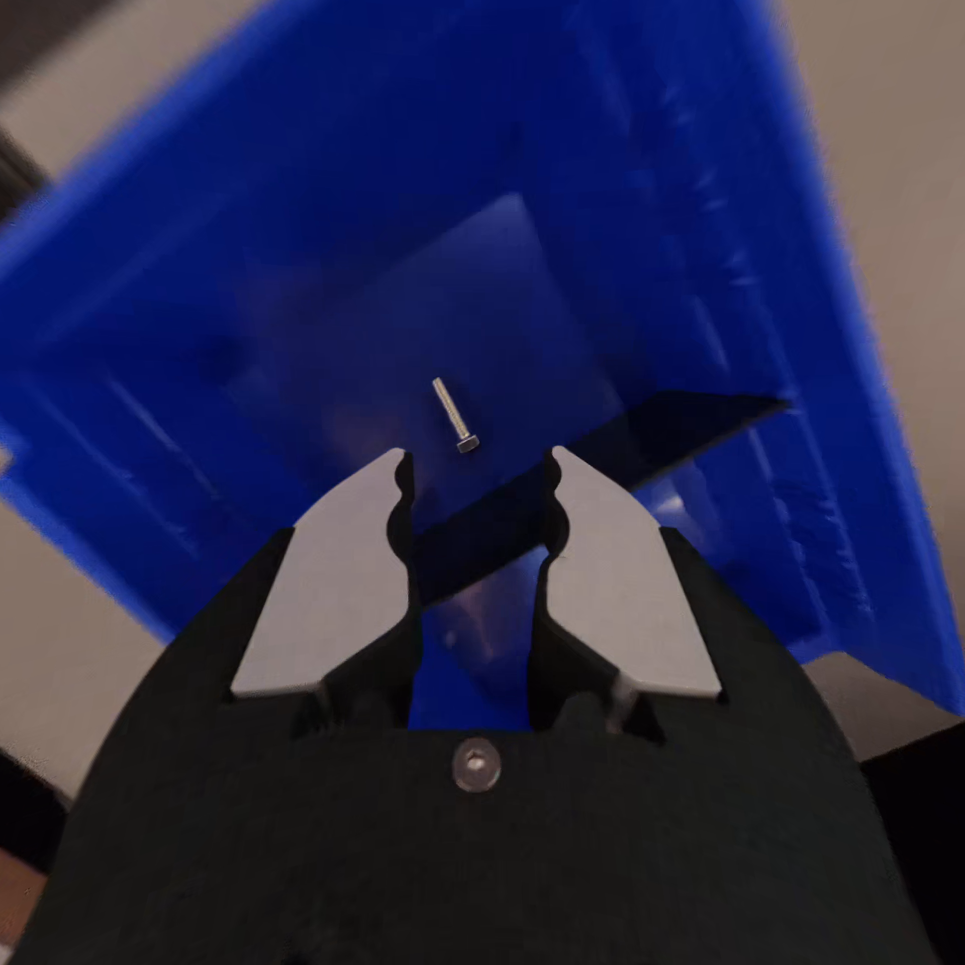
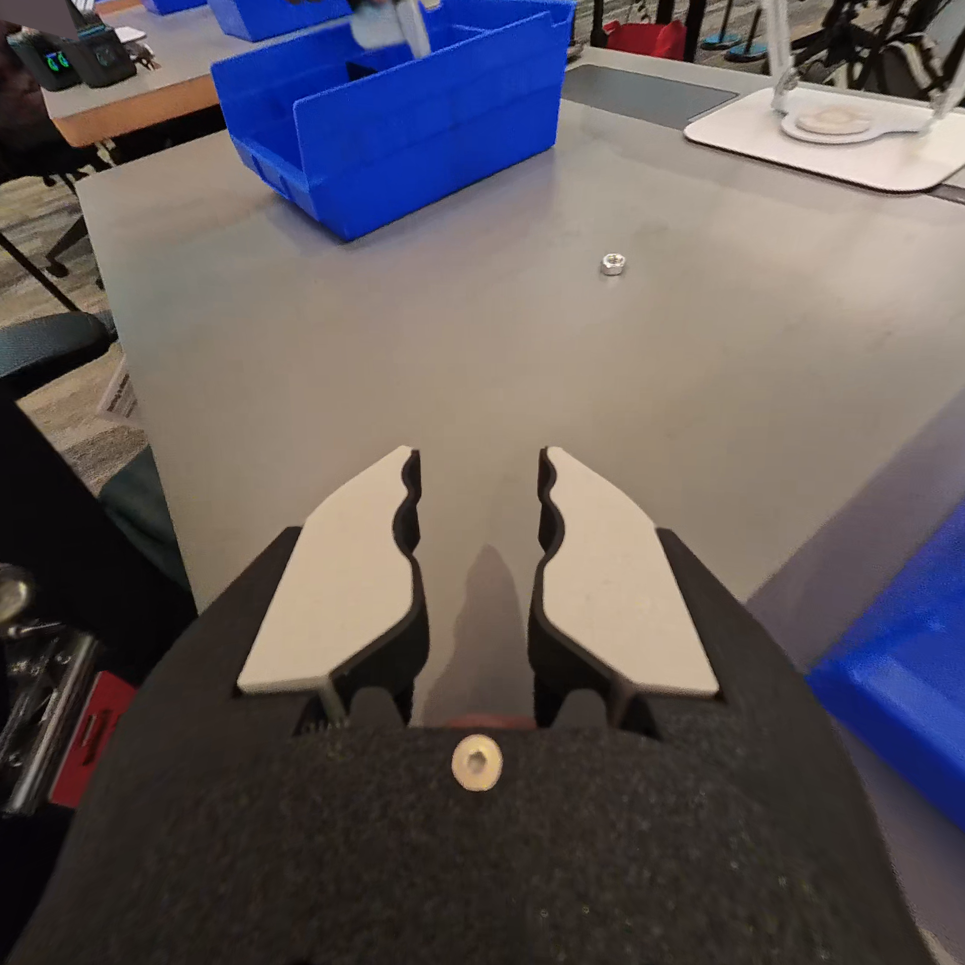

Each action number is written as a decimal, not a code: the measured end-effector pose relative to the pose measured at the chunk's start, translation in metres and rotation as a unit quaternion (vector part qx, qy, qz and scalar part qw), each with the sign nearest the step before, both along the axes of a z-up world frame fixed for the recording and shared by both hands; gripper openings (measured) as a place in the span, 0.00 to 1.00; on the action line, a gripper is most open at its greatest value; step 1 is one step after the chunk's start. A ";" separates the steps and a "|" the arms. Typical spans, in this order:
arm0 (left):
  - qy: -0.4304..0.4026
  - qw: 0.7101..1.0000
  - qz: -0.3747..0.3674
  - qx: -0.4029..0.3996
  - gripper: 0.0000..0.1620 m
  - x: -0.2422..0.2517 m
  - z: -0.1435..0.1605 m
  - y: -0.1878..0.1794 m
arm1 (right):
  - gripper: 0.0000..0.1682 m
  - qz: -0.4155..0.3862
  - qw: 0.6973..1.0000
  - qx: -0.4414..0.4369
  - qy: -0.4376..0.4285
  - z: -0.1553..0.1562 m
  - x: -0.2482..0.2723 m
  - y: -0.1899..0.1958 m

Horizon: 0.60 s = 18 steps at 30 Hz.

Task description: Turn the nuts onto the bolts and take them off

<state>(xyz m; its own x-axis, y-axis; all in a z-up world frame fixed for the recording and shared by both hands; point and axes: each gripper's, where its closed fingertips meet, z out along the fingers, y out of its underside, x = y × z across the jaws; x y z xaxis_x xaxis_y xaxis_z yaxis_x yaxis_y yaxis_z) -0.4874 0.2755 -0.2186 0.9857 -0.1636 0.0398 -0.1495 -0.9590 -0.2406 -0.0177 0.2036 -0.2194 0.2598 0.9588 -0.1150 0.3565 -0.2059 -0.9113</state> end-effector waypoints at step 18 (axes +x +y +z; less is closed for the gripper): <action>-0.028 0.964 0.103 -0.244 0.05 -0.008 -0.063 -0.002 | 0.25 0.026 0.999 -0.027 0.015 -0.002 0.016 -0.008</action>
<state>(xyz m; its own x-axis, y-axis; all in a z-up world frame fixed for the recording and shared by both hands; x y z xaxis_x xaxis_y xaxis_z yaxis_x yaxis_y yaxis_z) -0.4950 0.2733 -0.2811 0.9894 0.0863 0.1166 0.0557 -0.9682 0.2440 -0.0012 0.1959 -0.2217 0.2056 0.9631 -0.1737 0.3407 -0.2368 -0.9099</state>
